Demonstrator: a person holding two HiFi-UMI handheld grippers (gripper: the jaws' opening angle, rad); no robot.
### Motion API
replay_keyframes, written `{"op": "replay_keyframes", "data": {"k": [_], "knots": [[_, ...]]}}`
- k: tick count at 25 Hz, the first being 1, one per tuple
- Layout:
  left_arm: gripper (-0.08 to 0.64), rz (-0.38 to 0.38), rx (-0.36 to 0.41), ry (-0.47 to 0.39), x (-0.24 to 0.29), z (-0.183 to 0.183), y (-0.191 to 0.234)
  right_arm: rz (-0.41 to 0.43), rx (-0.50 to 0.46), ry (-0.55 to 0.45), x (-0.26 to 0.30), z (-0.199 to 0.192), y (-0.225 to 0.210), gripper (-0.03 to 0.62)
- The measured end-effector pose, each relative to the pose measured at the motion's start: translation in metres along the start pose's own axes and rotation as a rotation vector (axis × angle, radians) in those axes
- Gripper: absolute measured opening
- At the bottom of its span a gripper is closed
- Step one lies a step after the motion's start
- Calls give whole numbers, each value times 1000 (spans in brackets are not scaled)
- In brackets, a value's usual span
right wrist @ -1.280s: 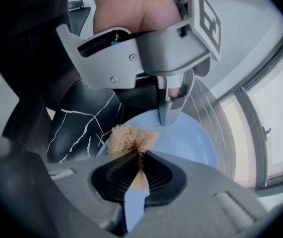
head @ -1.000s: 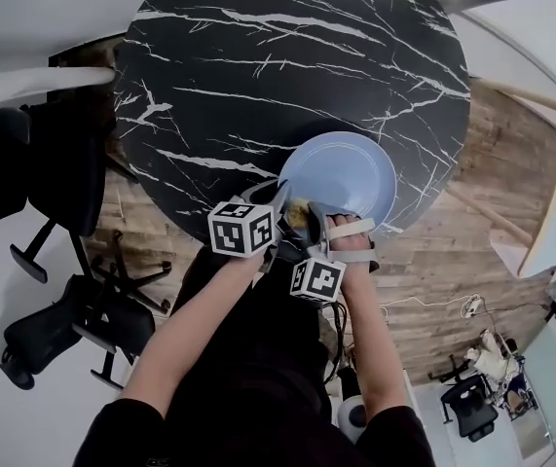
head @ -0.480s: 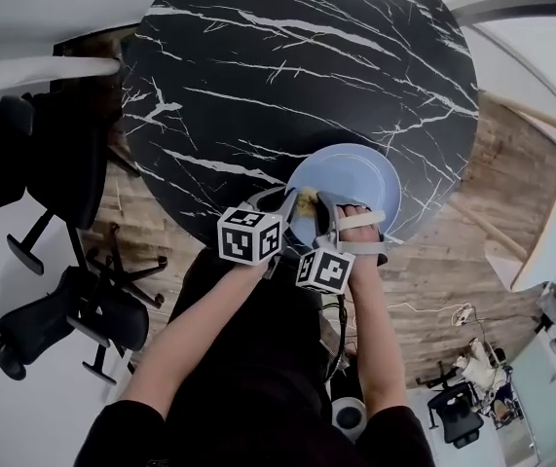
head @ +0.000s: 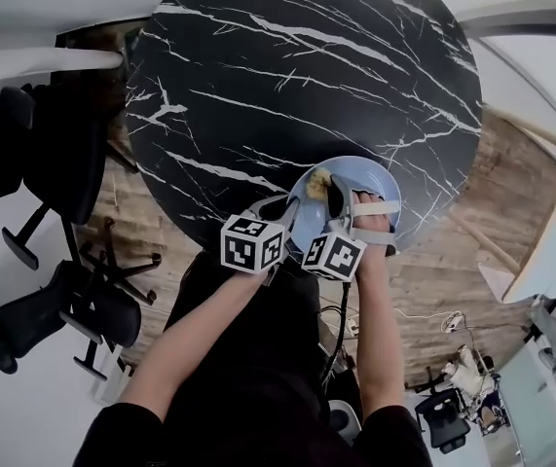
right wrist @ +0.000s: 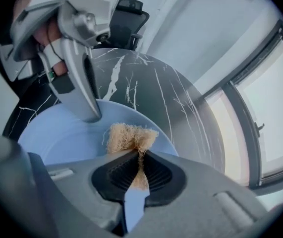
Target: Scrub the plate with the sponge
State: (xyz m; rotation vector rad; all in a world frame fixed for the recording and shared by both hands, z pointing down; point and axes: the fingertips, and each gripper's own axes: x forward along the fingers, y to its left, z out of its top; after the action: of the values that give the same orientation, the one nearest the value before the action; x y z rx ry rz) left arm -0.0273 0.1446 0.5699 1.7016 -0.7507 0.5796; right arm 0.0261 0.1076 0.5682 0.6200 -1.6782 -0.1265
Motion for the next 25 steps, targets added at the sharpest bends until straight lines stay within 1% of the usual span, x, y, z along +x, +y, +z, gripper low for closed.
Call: {"op": "replay_keyframes", "data": {"k": [4,7,10,14,19,25], "knots": [[18,2,-1,2,0,0,0,-35,15,11,6,-5,-17,31],[18,2,-8,1,0,0,0,-77,37,40,7,-15,-27,31],[17,1,-14,1,0,0,0,-125,87,87,6,-34,-40,31],[17,2,-23,-1,-1,0,1,-143,149,97,5,-50,-46,31],[18,2,-39,-8,-1,0,1,-155,113,102,3,-47,-41,29],[18,8,-61,-16,-1,1,2,-125,39,97,-9,-34,-13,28]]}}
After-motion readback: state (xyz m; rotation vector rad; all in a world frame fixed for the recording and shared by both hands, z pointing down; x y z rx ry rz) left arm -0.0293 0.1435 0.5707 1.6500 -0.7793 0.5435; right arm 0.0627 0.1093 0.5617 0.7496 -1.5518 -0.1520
